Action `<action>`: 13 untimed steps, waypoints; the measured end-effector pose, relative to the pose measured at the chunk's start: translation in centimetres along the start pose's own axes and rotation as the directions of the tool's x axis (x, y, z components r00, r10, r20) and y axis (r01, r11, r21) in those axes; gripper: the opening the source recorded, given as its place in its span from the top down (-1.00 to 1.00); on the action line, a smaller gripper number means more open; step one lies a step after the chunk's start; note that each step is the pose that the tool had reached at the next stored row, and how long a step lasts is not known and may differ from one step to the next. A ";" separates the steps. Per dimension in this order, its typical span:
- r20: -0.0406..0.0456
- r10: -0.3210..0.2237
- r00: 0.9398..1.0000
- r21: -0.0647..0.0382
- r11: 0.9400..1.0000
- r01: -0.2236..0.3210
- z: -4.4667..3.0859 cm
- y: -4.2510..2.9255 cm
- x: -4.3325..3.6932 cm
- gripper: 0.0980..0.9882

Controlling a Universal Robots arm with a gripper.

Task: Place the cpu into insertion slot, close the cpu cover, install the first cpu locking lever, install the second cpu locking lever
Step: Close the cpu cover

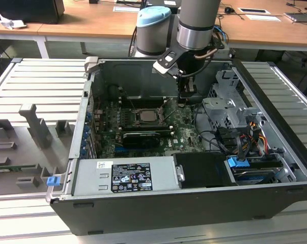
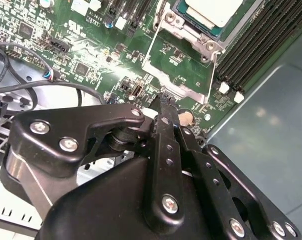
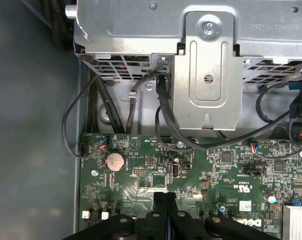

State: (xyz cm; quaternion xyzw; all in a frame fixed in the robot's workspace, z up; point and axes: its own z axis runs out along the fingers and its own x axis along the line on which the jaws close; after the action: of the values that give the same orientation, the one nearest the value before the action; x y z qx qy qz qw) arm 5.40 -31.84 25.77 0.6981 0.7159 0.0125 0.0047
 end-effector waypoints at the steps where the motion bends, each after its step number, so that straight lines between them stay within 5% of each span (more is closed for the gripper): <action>1: 0.000 0.000 1.000 0.003 1.000 0.000 0.29 0.03 0.00 0.98; 6: -0.001 0.001 1.000 0.040 0.999 0.000 0.38 0.00 0.00 0.98; 13: -0.001 0.000 1.000 0.040 0.999 0.000 0.42 -1.67 0.04 0.98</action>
State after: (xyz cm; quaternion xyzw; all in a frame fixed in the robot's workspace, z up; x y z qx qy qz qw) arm 3.74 -31.84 25.31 0.6981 0.7159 -0.0014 -0.0097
